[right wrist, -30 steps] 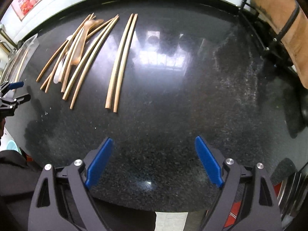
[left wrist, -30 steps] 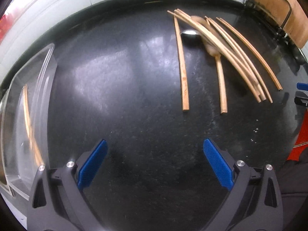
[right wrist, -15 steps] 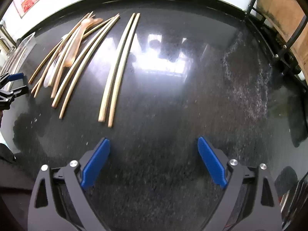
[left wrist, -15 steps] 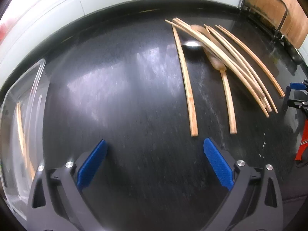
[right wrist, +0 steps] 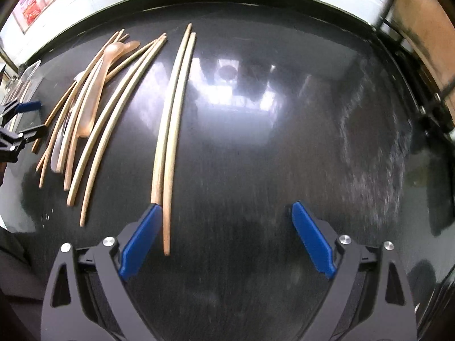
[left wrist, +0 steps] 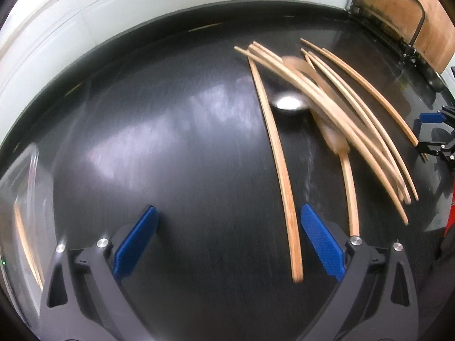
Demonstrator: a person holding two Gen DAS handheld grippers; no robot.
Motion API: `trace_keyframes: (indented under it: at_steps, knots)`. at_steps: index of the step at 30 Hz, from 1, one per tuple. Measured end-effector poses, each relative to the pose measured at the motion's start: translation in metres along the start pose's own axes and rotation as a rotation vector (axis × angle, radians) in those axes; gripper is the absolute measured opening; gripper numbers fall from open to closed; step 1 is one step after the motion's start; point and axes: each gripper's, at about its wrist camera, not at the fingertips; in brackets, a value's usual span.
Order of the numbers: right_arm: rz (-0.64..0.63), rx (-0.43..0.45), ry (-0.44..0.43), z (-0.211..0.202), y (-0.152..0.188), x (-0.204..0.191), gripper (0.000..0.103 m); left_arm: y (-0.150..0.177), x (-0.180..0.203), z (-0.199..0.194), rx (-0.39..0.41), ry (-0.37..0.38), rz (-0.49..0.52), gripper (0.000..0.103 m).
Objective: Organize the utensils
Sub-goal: 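Move the right tool back to the pile and grasp another chopstick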
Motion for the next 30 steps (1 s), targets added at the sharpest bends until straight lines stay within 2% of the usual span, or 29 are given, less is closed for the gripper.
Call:
trace_keyframes:
  at_steps: [5, 9, 14, 17, 21, 24, 27, 29, 30]
  knots:
    - [-0.064, -0.040, 0.009, 0.010, -0.036, -0.003, 0.086, -0.034, 0.005, 0.015, 0.006, 0.016, 0.044, 0.097]
    - [-0.047, -0.053, -0.017, 0.013, -0.046, 0.005, 0.086, -0.051, 0.005, 0.024, 0.019, 0.031, 0.071, 0.097]
    - [-0.035, -0.078, -0.020, 0.006, -0.035, 0.022, 0.086, -0.059, 0.005, 0.027, 0.028, 0.047, 0.101, 0.097]
    - [-0.034, -0.056, -0.020, 0.006, -0.037, 0.030, 0.086, -0.059, 0.005, 0.028, 0.045, 0.052, 0.107, 0.097]
    - [-0.061, -0.033, -0.028, 0.020, -0.071, 0.026, 0.084, -0.064, 0.006, 0.032, 0.077, 0.047, 0.095, 0.098]
    - [-0.104, -0.011, -0.044, 0.027, -0.093, 0.017, 0.072, -0.070, 0.007, 0.036, 0.091, 0.048, 0.097, 0.098]
    - [-0.113, 0.008, -0.050, 0.031, -0.103, 0.012, 0.066, -0.074, 0.009, 0.037, 0.092, 0.050, 0.103, 0.098]
    - [-0.125, 0.031, -0.055, 0.029, -0.107, 0.008, 0.040, -0.074, 0.011, 0.036, 0.084, 0.043, 0.095, 0.098]
    - [-0.124, 0.028, -0.054, 0.029, -0.108, 0.006, 0.013, -0.074, 0.011, 0.036, 0.076, 0.039, 0.089, 0.097]
Point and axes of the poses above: each gripper's, at about its wrist camera, not at the fingertips, and z roughly the way its jaws point, x to its right, y to its underside, and after that the axes turned 15 degrees about -y, right-handed
